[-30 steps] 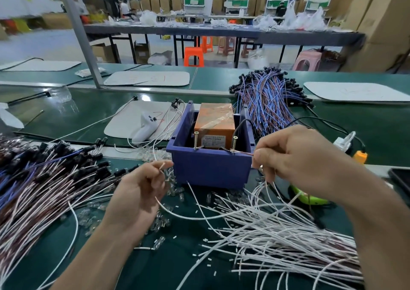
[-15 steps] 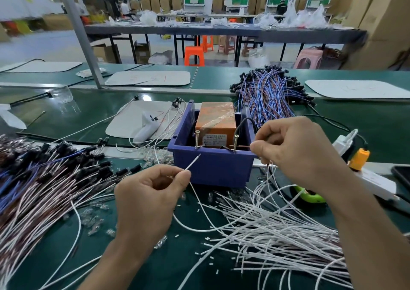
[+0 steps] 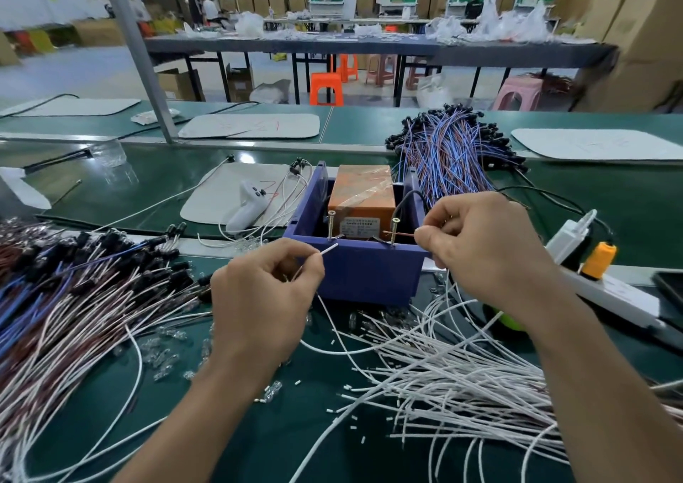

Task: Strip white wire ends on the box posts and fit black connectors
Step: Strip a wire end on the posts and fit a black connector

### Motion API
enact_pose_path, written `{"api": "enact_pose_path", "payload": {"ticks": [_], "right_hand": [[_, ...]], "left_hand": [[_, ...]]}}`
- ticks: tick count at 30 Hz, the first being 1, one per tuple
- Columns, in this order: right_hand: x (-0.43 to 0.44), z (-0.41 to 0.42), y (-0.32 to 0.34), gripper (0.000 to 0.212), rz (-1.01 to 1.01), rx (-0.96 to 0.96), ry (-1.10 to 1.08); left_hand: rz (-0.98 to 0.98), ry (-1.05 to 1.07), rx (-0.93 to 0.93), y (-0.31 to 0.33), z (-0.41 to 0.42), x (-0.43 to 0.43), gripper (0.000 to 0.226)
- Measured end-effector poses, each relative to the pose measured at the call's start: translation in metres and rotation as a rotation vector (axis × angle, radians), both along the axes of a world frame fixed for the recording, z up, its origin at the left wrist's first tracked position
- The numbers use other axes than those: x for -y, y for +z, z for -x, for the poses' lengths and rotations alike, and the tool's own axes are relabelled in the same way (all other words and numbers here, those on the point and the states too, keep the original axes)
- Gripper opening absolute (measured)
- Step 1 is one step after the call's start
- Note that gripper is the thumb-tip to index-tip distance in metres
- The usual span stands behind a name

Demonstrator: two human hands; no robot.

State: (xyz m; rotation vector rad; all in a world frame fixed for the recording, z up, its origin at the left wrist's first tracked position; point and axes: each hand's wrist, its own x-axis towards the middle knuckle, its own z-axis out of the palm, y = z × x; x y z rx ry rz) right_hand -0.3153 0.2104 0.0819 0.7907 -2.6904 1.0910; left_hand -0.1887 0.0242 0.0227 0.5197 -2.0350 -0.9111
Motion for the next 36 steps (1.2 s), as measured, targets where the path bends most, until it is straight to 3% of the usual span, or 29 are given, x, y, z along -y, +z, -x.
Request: {"api": "enact_pose_path", "payload": {"ticks": [22, 26, 29, 32, 36], "right_hand": [[-0.003, -0.003, 0.005, 0.02, -0.027, -0.001, 0.042], [-0.009, 0.0, 0.012, 0.02, -0.21, 0.061, 0.059], [-0.016, -0.001, 0.017, 0.013, -0.428, 0.142, 0.083], [-0.03, -0.007, 0.024, 0.019, -0.614, 0.227, 0.099], [-0.068, -0.012, 0.035, 0.016, -0.608, 0.178, -0.104]], "left_hand": [[0.038, 0.081, -0.055, 0.003, 0.011, 0.009, 0.028], [-0.061, -0.052, -0.169, 0.001, 0.004, 0.007, 0.005], [-0.123, -0.153, -0.236, 0.0, -0.002, 0.006, 0.015], [-0.146, -0.174, -0.234, 0.001, -0.002, 0.003, 0.023], [-0.292, -0.291, -0.233, 0.005, -0.002, -0.005, 0.018]]}}
